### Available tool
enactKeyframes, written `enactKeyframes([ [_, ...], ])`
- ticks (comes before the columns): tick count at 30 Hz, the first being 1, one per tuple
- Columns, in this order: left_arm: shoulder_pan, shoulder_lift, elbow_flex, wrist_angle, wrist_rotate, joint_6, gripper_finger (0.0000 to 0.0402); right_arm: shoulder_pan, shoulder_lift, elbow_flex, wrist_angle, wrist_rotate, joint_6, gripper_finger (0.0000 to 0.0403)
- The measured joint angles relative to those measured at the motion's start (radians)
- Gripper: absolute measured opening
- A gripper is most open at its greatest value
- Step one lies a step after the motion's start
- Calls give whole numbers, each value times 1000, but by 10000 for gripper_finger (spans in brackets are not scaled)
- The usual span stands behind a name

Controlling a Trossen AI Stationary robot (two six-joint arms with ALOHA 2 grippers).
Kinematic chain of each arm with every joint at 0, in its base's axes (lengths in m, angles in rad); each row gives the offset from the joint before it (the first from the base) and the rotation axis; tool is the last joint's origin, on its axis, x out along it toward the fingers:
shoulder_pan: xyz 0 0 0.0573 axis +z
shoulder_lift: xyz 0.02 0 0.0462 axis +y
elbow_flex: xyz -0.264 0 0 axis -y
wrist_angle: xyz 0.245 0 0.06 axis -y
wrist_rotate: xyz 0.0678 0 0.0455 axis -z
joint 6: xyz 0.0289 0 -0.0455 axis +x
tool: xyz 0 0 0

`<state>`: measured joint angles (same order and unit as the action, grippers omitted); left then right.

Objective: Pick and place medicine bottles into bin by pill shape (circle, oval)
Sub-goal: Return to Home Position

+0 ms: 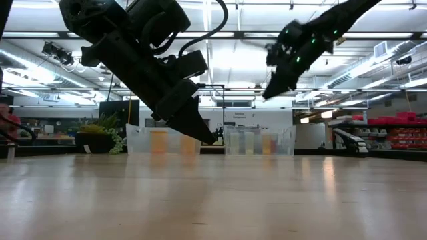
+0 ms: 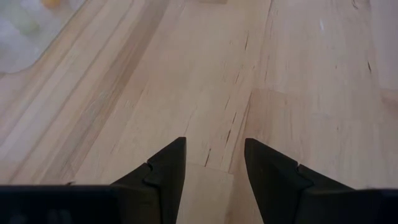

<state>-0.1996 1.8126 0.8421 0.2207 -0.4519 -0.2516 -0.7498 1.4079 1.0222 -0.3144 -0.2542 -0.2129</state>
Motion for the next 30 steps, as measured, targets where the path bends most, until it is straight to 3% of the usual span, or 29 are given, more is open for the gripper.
enactKeyframes([
  [5,0,0,0,0,0,0,172,22,-139,-67,67,-118,24,166],
  [19,0,0,0,1,0,0,172,170,-482,-536,598,-127,95,166],
  [30,0,0,0,2,0,0,172,255,-684,-786,785,-143,171,162],
])
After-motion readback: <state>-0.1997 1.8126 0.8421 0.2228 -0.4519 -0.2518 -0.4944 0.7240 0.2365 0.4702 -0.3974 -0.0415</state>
